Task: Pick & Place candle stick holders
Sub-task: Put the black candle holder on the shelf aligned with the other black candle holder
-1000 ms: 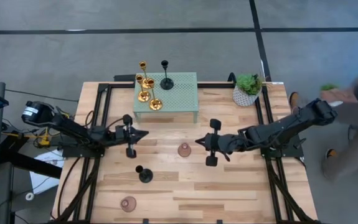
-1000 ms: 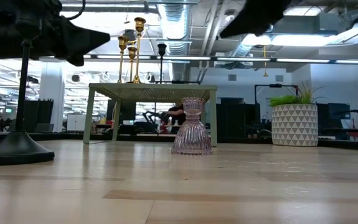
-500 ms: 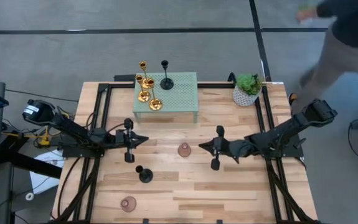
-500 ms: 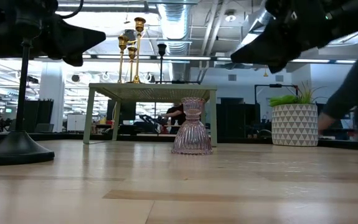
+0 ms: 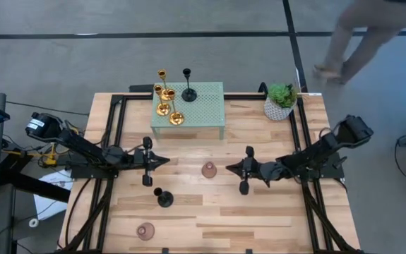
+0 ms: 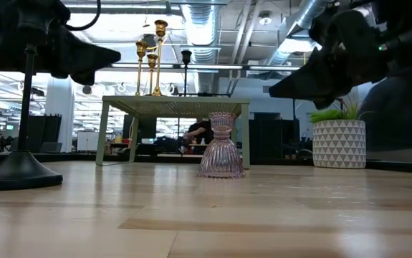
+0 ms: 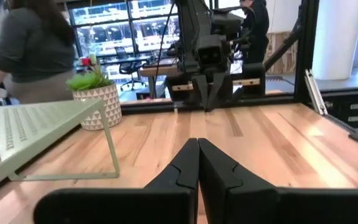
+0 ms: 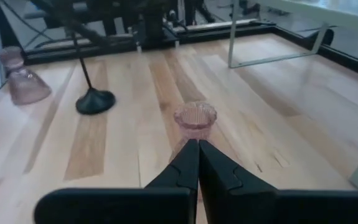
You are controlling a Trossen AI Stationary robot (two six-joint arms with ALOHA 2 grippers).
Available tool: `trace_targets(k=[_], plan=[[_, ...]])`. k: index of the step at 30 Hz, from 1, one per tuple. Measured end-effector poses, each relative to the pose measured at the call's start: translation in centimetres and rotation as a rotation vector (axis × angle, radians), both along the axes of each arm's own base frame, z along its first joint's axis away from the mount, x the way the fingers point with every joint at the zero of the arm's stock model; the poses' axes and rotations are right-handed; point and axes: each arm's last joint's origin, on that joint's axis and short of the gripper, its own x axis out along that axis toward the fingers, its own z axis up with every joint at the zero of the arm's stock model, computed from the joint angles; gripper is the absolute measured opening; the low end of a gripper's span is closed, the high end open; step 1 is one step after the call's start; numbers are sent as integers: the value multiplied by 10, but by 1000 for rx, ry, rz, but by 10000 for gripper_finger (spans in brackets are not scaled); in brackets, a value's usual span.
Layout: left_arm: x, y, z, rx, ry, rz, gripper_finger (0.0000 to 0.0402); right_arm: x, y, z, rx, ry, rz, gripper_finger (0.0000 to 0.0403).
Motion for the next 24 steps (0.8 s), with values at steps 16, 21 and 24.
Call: trace_targets(k=[16,21,24], plan=[[-10,-31,-9,-9,92,-228,3,8,3,-9,15,-61,-11,0],[-15,-39,-16,-14,163,-230,3,8,4,-9,21,-61,16,0],[-17,-42,-22,-26,221,-224,3,8,6,-8,25,-69,22,0]])
